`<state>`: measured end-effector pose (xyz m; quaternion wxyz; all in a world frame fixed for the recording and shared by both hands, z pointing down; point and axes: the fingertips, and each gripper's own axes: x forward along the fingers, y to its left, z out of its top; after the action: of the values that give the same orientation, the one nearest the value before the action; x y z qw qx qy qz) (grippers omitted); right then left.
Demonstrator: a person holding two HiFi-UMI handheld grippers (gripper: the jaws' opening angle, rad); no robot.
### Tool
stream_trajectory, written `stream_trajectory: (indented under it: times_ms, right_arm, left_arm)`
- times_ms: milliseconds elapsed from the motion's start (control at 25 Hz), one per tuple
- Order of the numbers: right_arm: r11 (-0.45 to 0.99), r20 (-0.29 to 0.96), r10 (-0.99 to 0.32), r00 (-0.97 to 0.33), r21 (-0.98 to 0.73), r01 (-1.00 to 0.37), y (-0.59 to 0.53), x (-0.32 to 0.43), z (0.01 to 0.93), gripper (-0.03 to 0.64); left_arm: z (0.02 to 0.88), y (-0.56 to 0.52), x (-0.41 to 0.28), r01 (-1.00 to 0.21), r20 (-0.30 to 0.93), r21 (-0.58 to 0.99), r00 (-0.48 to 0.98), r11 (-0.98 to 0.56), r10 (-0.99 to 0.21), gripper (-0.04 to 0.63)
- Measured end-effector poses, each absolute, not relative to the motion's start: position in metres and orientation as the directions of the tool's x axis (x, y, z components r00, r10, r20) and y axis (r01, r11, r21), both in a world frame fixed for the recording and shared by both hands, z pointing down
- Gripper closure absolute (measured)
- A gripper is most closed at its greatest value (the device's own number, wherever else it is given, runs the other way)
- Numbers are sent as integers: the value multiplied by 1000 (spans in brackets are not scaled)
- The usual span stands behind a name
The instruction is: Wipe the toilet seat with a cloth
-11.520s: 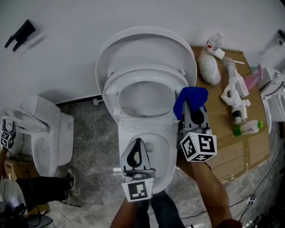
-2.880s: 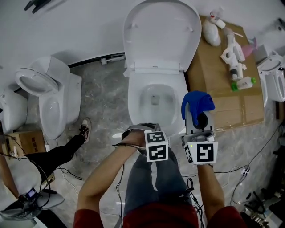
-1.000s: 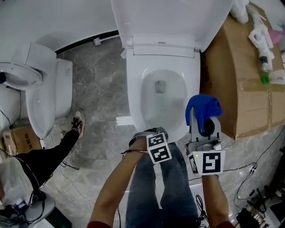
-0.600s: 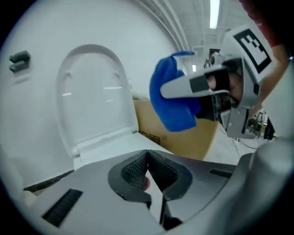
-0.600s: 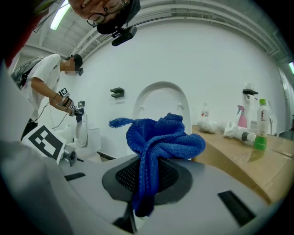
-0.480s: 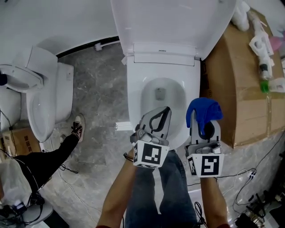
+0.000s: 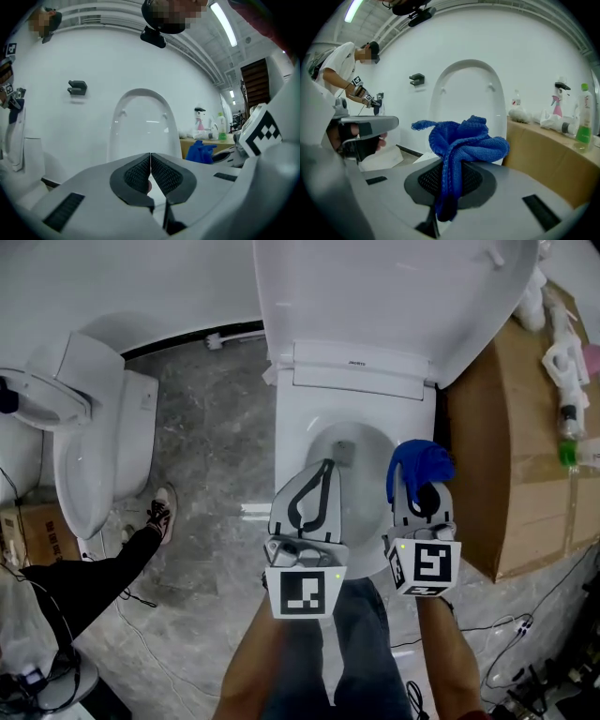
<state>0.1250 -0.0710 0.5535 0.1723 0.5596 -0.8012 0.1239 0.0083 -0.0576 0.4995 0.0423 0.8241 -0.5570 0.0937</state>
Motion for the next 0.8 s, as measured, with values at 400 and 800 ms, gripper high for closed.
stream_trajectory:
  times_ms: [400, 800]
  right_arm:
    - [302, 541, -792, -282, -55, -952, -162, 112, 632, 563]
    - [273, 682, -708, -182, 26, -962, -214, 109, 693, 563]
  left_arm:
    - [513, -75, -40, -970, 177, 73, 241, -231, -954, 578]
    - [512, -83, -72, -979, 148, 73, 199, -189, -969, 578]
